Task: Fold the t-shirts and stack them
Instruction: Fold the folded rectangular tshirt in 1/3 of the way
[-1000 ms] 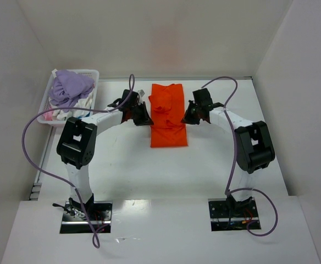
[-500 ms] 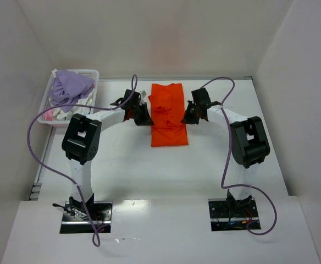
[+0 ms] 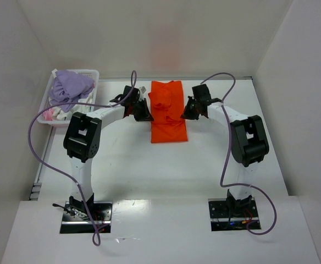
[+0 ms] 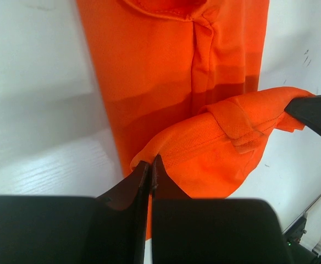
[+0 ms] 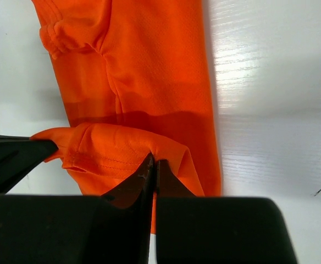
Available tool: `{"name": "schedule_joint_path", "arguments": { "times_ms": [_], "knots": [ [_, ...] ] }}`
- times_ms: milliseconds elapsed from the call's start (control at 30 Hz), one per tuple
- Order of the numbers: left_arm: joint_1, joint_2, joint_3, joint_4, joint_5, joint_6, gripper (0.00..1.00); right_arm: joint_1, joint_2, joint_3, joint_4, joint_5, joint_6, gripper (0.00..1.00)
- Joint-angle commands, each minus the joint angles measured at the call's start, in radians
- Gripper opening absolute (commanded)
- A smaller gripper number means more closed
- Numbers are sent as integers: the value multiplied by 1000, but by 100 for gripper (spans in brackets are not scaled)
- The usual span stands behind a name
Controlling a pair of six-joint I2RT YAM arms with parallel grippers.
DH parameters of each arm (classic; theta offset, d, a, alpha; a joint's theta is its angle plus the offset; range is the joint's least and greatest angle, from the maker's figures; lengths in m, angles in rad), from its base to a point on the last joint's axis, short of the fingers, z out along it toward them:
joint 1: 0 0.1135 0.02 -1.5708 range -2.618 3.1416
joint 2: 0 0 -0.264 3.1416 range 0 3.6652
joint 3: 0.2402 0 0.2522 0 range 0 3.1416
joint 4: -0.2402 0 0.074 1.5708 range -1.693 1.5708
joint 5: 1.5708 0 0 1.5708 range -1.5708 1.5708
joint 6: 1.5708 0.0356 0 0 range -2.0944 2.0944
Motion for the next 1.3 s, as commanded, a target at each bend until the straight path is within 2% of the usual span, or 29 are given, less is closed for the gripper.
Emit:
{"name": "schedule_joint_path", "arguments": {
  "times_ms": [0, 133, 200, 300, 333, 433, 467, 533, 633, 733, 833, 967, 1267],
  "knots": [
    [23, 17, 38, -25, -2, 41, 3, -30, 20, 50, 26, 46, -23, 0],
    [32, 28, 49, -25, -2, 51, 4, -30, 29, 59, 26, 46, -23, 0],
    [32, 37, 58, -25, 9, 60, 9, -39, 39, 59, 26, 46, -23, 0],
    [32, 46, 69, -34, 9, 60, 16, -39, 39, 59, 36, 46, -23, 6],
    [32, 46, 69, -34, 9, 69, 23, -48, 39, 59, 49, 46, -23, 10],
    [32, 46, 80, -25, 20, 78, 32, -57, 39, 50, 73, 46, -23, 21],
    [32, 55, 93, -25, 33, 78, 39, -57, 39, 50, 82, 37, -23, 25],
    [41, 55, 107, -25, 46, 87, 45, -67, 39, 59, 95, 25, -23, 28],
    [41, 55, 130, -34, 64, 87, 52, -76, 39, 69, 106, 3, -43, 35],
    [41, 64, 140, -34, 73, 97, 54, -76, 39, 79, 128, -26, -54, 45],
    [41, 43, 130, -34, 73, 97, 57, -76, 49, 90, 149, -68, -54, 45],
    [41, -1, 101, -23, 118, 106, 68, -76, 91, 102, 149, -136, -45, 45],
    [41, 9, 72, -3, 165, 95, 71, -76, 112, 69, 173, -164, -14, 45]
  ]
}}
